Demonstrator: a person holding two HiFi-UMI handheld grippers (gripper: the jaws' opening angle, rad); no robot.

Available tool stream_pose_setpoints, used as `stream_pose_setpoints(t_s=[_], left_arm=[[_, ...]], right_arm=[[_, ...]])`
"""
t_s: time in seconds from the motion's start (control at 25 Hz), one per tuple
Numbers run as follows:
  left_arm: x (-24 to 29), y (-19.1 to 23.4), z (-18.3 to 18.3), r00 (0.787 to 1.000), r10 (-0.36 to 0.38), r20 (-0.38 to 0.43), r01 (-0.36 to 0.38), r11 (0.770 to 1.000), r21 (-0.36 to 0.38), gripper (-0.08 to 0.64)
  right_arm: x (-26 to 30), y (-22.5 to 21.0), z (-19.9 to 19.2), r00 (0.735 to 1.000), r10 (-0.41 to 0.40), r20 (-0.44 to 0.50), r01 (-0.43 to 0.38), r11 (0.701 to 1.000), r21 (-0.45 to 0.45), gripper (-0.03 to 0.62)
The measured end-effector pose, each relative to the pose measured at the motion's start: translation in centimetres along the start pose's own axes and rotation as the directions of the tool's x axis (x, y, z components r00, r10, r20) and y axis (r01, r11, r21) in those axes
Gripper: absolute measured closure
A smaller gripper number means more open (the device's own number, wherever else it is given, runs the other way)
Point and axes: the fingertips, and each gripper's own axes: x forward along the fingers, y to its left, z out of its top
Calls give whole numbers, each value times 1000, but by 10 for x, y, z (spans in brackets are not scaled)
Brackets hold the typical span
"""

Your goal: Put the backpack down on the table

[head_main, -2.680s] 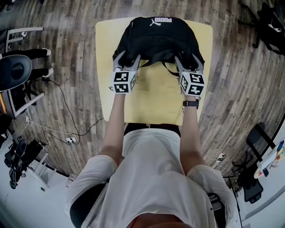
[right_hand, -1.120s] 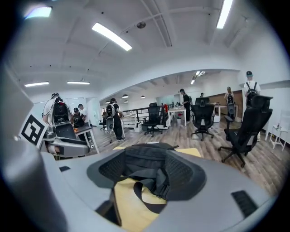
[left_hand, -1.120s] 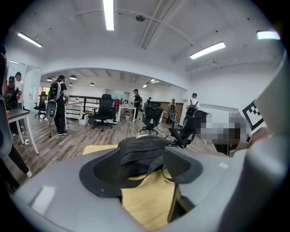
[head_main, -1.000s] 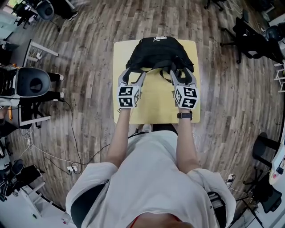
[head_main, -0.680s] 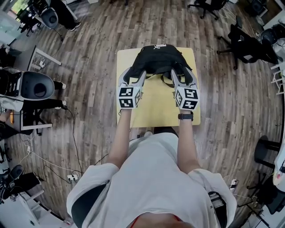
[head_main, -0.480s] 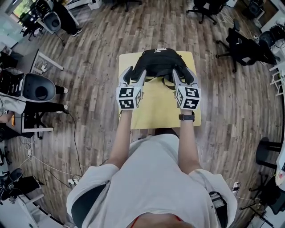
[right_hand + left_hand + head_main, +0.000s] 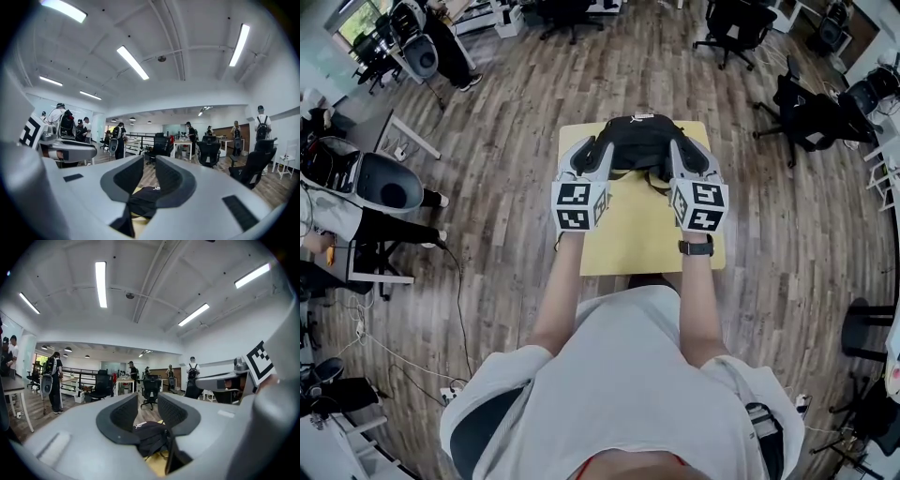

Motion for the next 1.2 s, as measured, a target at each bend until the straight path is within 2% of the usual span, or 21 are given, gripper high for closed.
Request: stream_pose_setpoints(t_s=[0.12,0.28,0.48,0.88,1.2], left_arm=[[-6,-10,10,1000,-8,29,8,1000,5,440],[-13,-16,17,999,-1,32,1,1000,17,479],[-29,-11,20,998,42,43,-43,999,31,535],[-43,-14,33,996,52,70,-55,998,39,549],[-41,-17,25,998,34,46,-36,999,39,549]], right_arm=[[-9,7,8,1000,14,17,-14,1000,-4,512],[-21,10,19,999,-5,48,5,1000,2,536],[-33,15,25,997,-18,81,17,1000,15,564],[-46,20,32,996,-34,84,36,999,-17,581],[-49,21,26,997,-32,75,32,999,-2,581]])
